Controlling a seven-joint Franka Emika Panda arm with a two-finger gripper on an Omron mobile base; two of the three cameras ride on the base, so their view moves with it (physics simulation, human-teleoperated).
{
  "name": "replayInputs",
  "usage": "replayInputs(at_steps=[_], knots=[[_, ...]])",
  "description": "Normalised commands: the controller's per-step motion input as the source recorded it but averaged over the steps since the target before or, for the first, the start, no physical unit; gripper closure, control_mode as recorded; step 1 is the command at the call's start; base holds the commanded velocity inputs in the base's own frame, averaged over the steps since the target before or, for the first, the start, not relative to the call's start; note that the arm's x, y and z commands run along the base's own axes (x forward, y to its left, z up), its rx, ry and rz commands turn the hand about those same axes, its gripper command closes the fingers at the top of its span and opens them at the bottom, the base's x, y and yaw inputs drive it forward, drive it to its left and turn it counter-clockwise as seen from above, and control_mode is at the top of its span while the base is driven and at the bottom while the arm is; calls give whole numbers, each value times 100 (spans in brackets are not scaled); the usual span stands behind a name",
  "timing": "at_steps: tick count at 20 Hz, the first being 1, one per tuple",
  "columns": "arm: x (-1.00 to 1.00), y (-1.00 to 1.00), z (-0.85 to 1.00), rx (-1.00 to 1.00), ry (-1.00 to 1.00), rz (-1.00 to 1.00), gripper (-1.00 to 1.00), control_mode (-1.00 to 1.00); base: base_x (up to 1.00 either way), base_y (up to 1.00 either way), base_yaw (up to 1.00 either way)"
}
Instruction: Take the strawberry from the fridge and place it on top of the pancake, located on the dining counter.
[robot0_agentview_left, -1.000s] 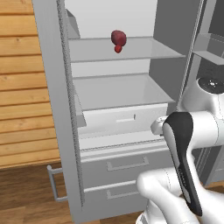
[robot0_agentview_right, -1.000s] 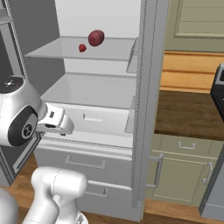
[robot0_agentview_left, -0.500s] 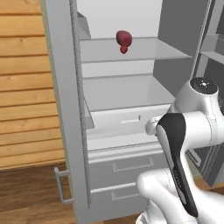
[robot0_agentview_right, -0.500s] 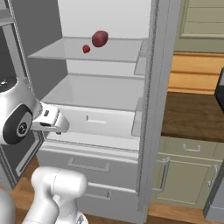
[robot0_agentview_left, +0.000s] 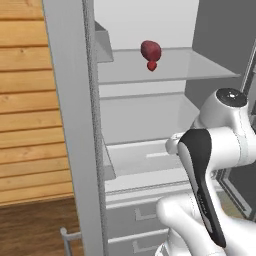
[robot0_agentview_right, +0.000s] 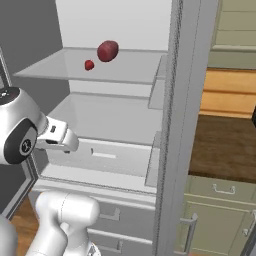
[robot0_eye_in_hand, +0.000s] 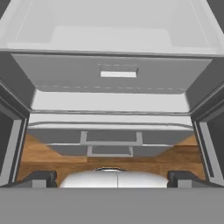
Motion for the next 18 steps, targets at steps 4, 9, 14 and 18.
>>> replayInputs(at_steps=[4, 9, 14, 18], knots=[[0, 0, 0, 0, 0, 0, -100, 100, 54, 0, -3], [0, 0, 0, 0, 0, 0, -100, 100, 50, 0, -6], [0, 0, 0, 0, 0, 0, -100, 100, 55, 8, -7], [0, 0, 0, 0, 0, 0, -100, 100, 36, 9, -2]])
